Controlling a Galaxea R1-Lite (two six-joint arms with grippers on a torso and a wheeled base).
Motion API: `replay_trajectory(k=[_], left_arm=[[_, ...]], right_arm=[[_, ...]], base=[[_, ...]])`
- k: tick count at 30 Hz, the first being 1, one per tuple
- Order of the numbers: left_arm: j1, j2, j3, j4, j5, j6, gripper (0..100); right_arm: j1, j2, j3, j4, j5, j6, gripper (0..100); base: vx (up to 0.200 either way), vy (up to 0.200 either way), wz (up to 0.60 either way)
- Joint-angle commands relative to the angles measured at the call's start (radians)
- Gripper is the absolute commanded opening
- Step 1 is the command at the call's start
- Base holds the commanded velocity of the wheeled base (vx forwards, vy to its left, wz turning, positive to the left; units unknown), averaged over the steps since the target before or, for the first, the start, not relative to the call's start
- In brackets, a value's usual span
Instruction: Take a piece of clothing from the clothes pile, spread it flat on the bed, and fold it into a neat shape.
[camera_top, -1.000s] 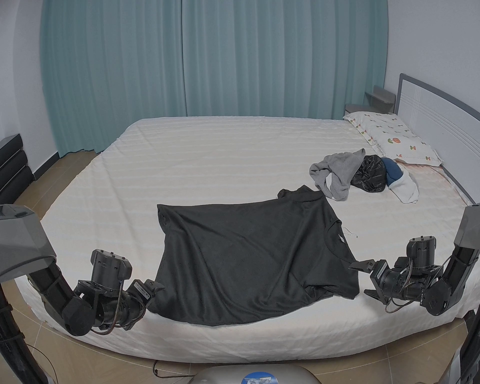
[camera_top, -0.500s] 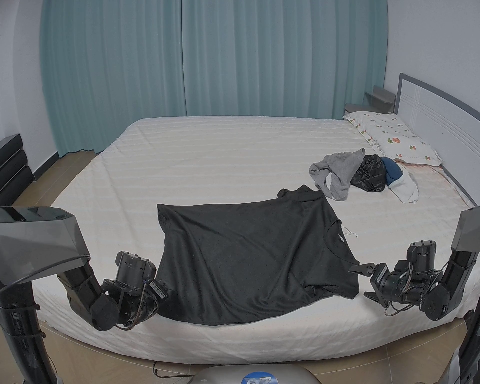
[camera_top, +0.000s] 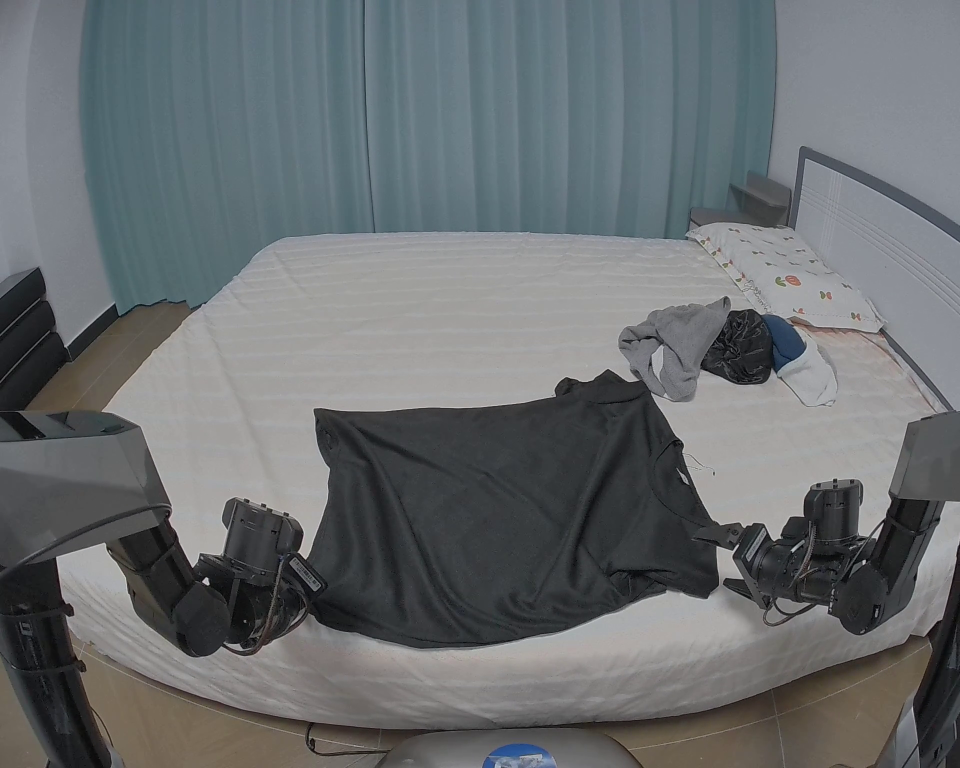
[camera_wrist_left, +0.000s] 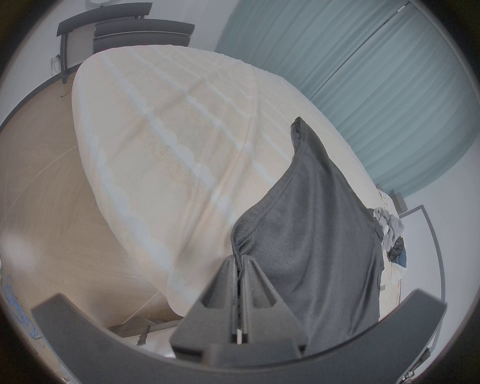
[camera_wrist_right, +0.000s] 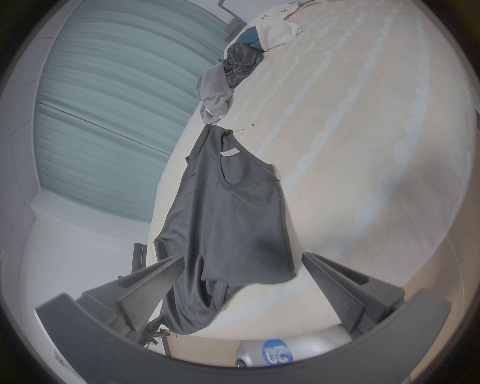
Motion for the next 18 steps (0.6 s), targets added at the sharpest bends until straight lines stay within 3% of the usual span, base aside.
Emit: replay_trajectory(k=[1,4,5,18], left_arm=[[0.013,-0.049,0.01,-0.001,-0.001,-0.005,0],[0.015,-0.049,0.013,-0.004,-0.001,-0.005,0],[0.015,-0.049,0.013,-0.004,-0.001,-0.005,0],[0.065,-0.039,-0.013,-0.025,0.001,-0.039,0]], right_arm=[[0.007,0.075,-0.069,0.004,0.003,-0.008,100],[0.02,0.136,-0.109,0.003,0.001,-0.017,100],[0.02,0.136,-0.109,0.003,0.001,-0.017,0],[-0.055,0.105,-0.328,0.046,0.004,-0.034,0]], base=[[0.0,0.0,0.0],[0.0,0.0,0.0],[0.0,0.0,0.0],[0.0,0.0,0.0]])
